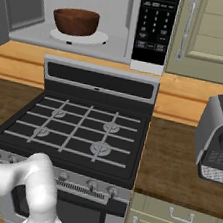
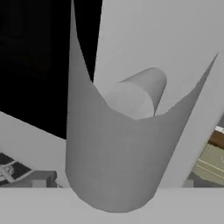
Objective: Open the microwave, place the bowl with waffle inside the microwave, then close the microwave door and turn it on.
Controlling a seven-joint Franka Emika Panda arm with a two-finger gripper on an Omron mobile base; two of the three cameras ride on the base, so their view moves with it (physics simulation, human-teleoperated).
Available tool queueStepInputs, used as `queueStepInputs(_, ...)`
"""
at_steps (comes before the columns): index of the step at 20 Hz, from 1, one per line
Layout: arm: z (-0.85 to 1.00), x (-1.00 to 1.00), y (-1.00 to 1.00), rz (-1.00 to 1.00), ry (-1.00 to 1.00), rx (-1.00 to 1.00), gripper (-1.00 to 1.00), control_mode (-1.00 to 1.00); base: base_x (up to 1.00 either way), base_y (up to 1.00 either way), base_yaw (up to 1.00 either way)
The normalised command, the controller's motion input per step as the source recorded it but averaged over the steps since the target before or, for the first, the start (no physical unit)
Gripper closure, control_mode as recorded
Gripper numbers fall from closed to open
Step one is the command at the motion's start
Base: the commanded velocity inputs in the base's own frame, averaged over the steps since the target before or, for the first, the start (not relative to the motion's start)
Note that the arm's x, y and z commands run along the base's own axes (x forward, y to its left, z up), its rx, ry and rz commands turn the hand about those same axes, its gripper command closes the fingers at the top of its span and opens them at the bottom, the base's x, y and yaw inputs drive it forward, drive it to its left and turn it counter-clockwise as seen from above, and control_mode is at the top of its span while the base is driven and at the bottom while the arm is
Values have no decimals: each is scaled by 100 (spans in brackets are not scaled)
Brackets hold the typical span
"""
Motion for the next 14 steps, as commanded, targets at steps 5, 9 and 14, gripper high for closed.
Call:
queueStepInputs(5, -51, 81, -3, -9, -49, -1, -100, -100, 0, 0, 0)
queueStepInputs(9, -63, 88, -18, -13, -64, 0, -100, -100, 0, 0, 0)
queueStepInputs(14, -75, 98, -19, -16, -67, 0, -100, -100, 0, 0, 0)
